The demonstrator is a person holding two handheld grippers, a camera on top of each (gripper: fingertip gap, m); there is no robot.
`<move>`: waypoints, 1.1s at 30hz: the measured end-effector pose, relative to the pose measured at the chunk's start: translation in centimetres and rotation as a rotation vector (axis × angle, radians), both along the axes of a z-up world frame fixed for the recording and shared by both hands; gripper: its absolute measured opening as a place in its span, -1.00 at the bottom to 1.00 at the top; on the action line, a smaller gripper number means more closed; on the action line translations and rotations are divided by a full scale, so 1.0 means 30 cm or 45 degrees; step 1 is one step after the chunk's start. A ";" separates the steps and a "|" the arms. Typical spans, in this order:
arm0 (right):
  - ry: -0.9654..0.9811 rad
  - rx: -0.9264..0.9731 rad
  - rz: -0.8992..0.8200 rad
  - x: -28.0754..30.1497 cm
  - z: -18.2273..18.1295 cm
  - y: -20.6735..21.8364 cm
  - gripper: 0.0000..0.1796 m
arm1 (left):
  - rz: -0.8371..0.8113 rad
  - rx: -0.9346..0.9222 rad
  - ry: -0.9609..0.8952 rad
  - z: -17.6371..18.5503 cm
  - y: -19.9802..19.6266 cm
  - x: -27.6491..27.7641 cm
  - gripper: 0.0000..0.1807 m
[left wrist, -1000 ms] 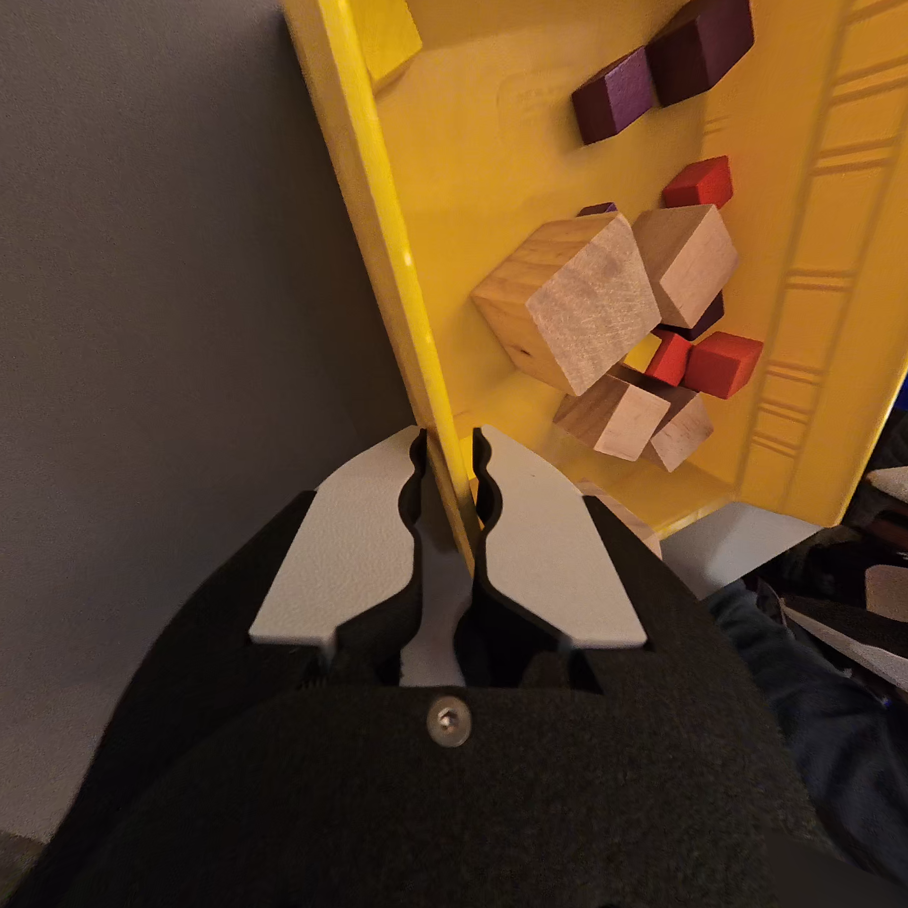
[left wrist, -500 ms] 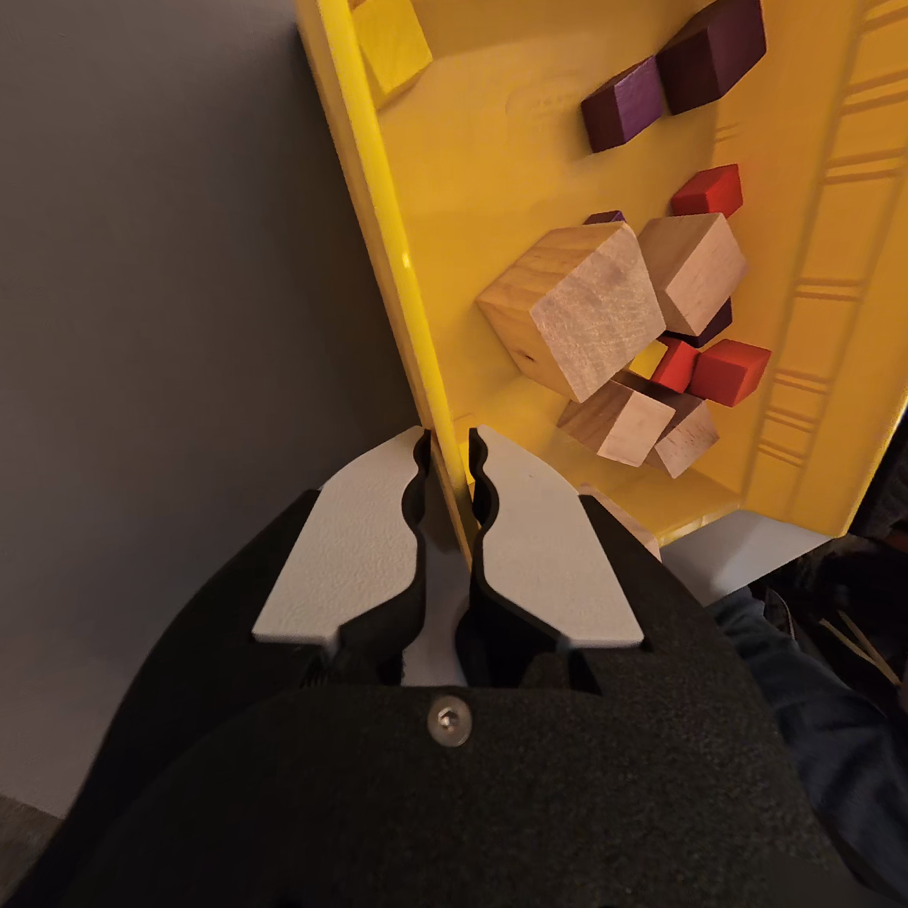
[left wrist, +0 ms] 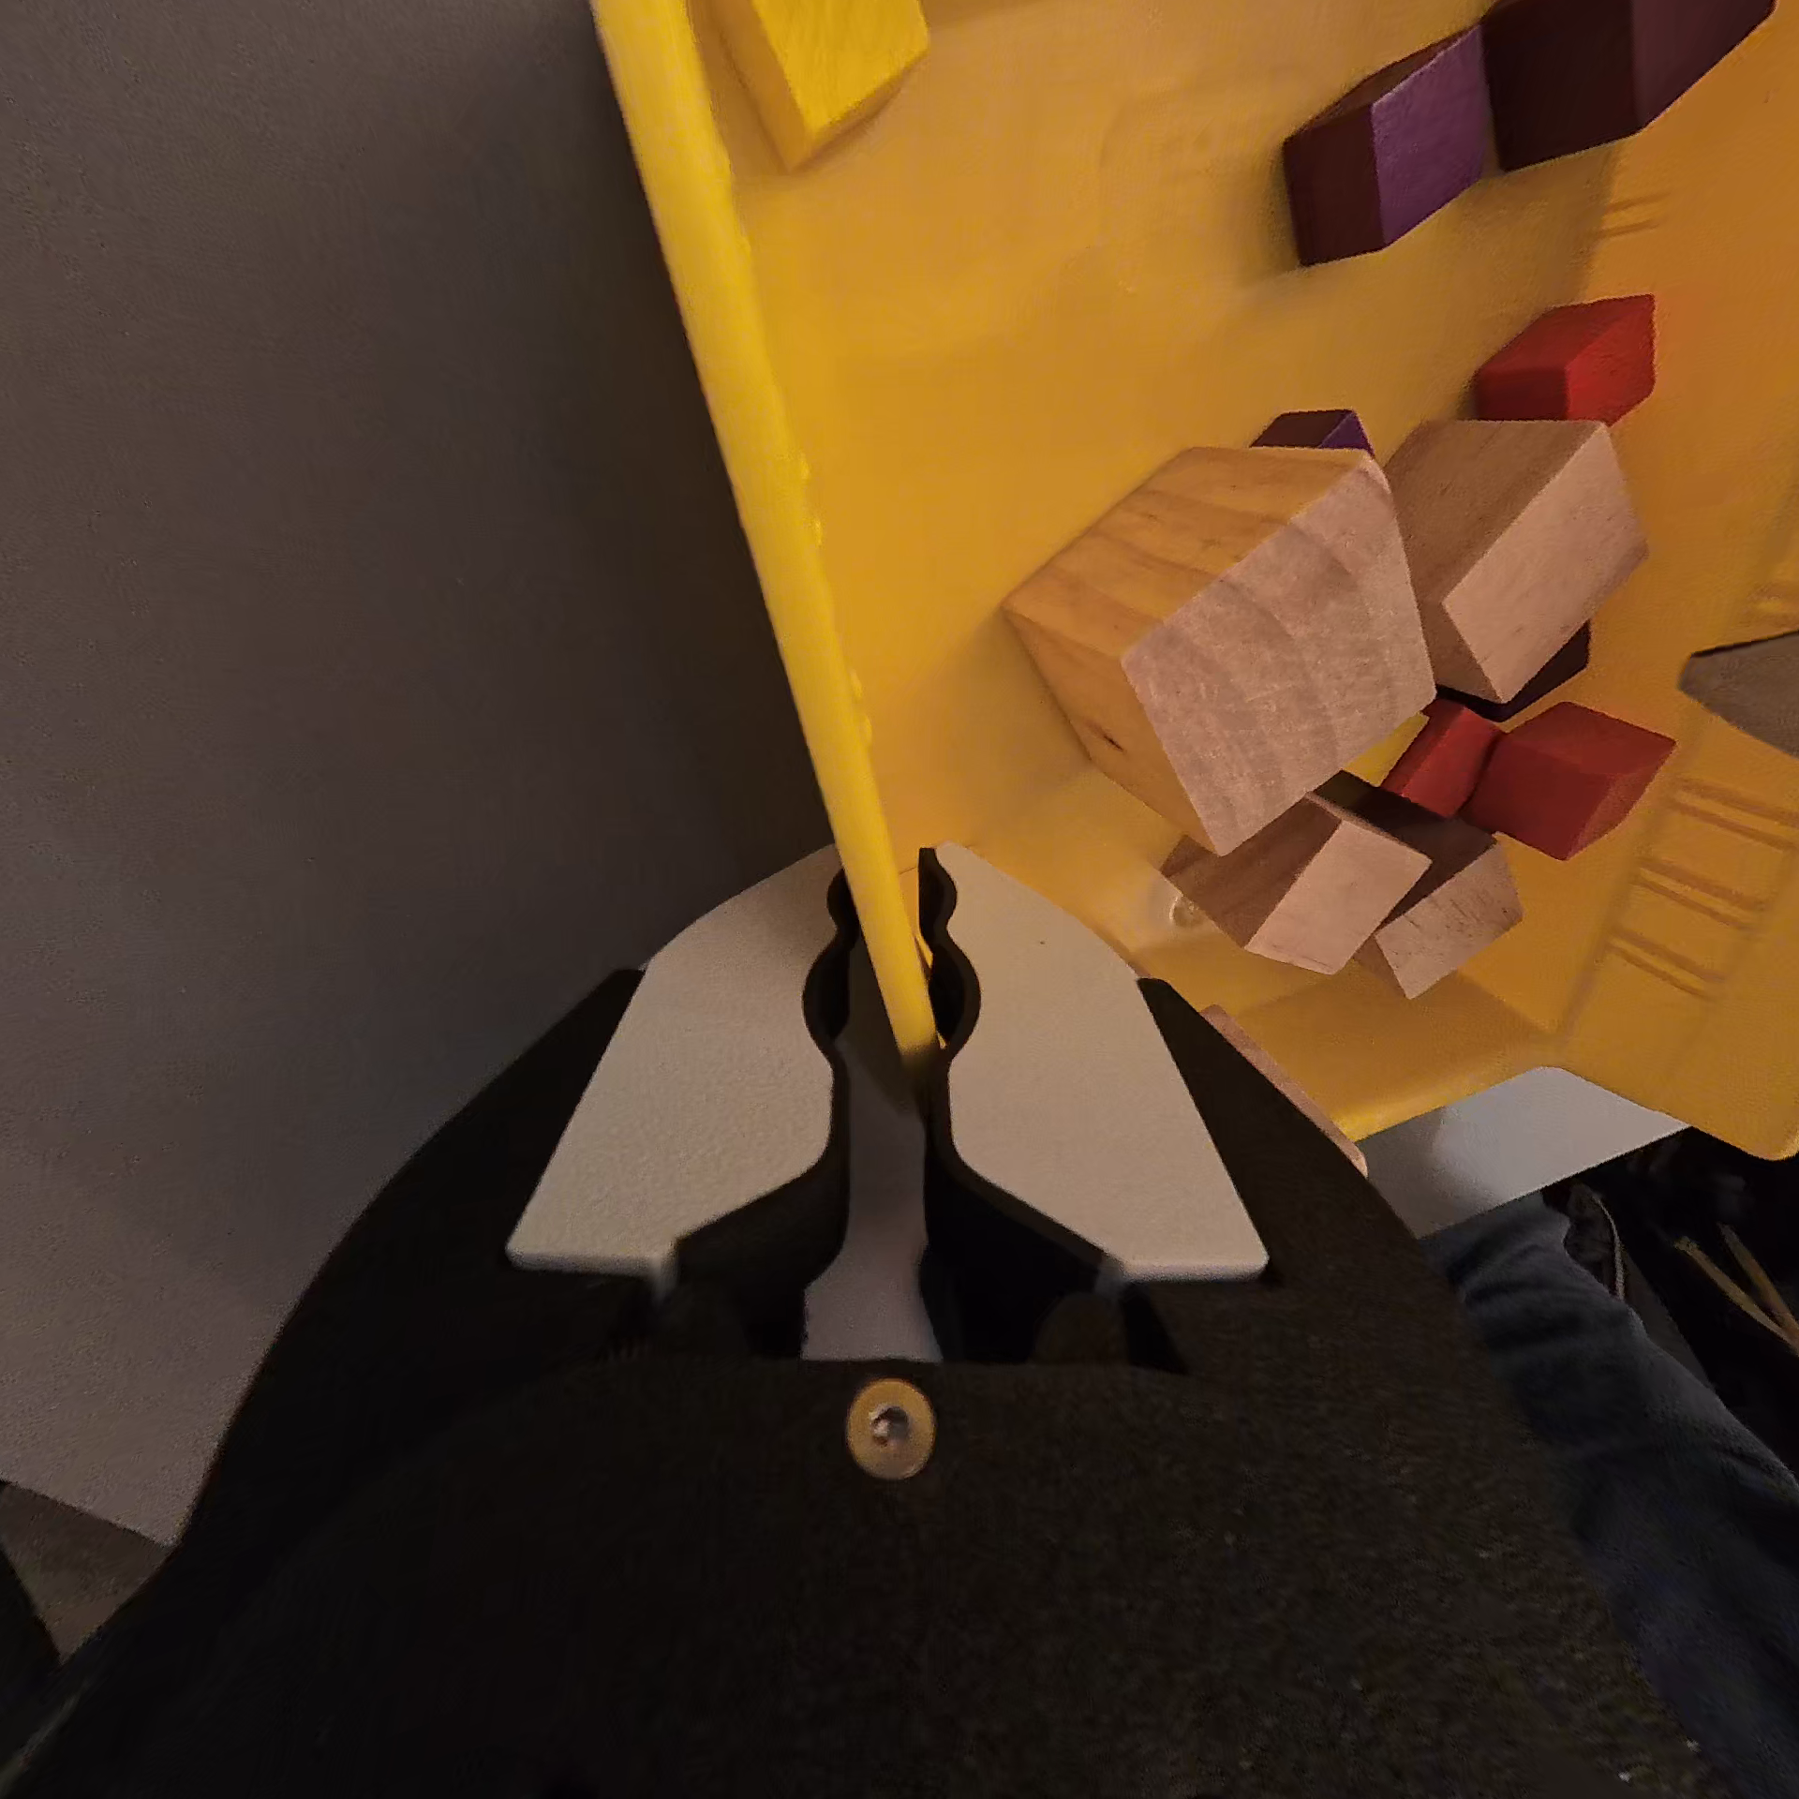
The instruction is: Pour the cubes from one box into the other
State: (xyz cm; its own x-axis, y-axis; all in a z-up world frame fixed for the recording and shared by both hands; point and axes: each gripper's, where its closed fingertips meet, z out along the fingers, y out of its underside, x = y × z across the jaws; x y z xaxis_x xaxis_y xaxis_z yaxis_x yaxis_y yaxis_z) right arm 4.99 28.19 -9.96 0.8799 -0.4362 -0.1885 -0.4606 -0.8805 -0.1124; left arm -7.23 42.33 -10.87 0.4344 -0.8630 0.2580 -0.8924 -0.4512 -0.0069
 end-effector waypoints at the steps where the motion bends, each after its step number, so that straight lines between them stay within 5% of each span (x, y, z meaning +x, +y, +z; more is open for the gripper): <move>1: -0.043 -0.077 0.026 0.001 -0.021 -0.014 -0.49 | -0.006 0.010 0.009 -0.001 0.002 -0.001 -0.89; 8: -0.069 -0.058 -0.091 0.021 -0.058 0.015 -0.90 | -0.016 0.059 0.051 -0.004 0.007 -0.008 -0.91; 18: 0.084 -0.061 -0.114 0.032 -0.045 -0.035 -0.94 | -0.093 0.167 0.195 0.046 -0.048 -0.005 -0.92; 25: 0.104 0.000 -0.147 0.178 0.138 -0.160 -0.94 | -0.159 0.262 0.232 0.260 -0.170 0.158 -0.91; 33: 0.011 0.107 -0.328 0.535 0.454 -0.494 -0.94 | -0.322 0.368 0.027 0.555 -0.462 0.574 -0.91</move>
State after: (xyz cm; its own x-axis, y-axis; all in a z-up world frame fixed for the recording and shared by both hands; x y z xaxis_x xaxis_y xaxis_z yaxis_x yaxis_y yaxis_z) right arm 21.04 13.36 3.66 0.7402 -0.6278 -0.2407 -0.6694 -0.7220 -0.1753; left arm 9.98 28.46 5.77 0.2013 -0.9794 -0.0183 -0.9765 -0.1991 -0.0819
